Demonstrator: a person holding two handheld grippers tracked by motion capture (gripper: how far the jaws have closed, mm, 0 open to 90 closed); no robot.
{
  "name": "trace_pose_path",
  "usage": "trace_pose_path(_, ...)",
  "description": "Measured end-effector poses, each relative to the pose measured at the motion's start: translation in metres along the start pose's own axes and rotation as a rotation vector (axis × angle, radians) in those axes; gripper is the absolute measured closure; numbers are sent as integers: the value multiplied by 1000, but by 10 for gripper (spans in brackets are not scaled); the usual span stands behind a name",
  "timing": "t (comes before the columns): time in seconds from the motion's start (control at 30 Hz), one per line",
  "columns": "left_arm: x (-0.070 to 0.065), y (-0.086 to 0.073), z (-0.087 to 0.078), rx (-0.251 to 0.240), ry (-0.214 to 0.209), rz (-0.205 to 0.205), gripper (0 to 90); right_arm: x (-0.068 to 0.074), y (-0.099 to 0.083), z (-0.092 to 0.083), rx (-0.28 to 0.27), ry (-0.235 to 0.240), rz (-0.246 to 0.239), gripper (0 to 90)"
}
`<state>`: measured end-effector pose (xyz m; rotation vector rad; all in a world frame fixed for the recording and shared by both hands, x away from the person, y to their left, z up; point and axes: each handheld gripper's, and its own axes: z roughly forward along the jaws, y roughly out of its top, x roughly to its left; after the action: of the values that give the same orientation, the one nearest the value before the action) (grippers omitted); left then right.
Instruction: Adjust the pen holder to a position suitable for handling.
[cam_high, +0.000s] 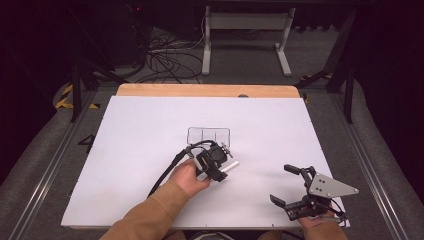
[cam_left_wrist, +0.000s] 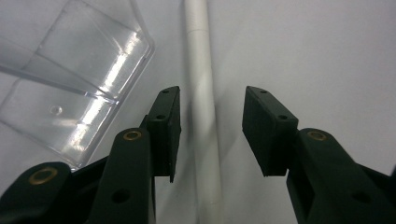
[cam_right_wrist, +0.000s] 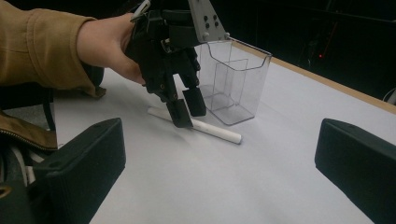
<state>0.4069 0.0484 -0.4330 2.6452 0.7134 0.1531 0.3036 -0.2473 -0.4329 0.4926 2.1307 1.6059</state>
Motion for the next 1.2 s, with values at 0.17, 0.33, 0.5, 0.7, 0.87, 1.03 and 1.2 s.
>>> trace_pose_path(0.17,-2,3,2,11,11,18,635,0,0,0,-2,1,-3,23)
trace_pose_path(0.33,-3,6,3,32,16,26,684,0,0,0,0,4,-6,23)
trace_pose_path(0.5,-3,7,6,53,19,37,709,0,0,1,0,5,-4,23)
trace_pose_path(0.7,-3,8,9,68,34,44,731,0,-1,1,-1,7,-4,23)
trace_pose_path(0.87,-3,8,9,74,36,45,761,1,-1,2,4,11,-3,23)
trace_pose_path(1.03,-5,9,9,78,46,58,783,1,-1,2,3,11,-6,23)
trace_pose_path(1.2,-6,10,9,87,54,70,786,1,-1,2,3,13,-4,23)
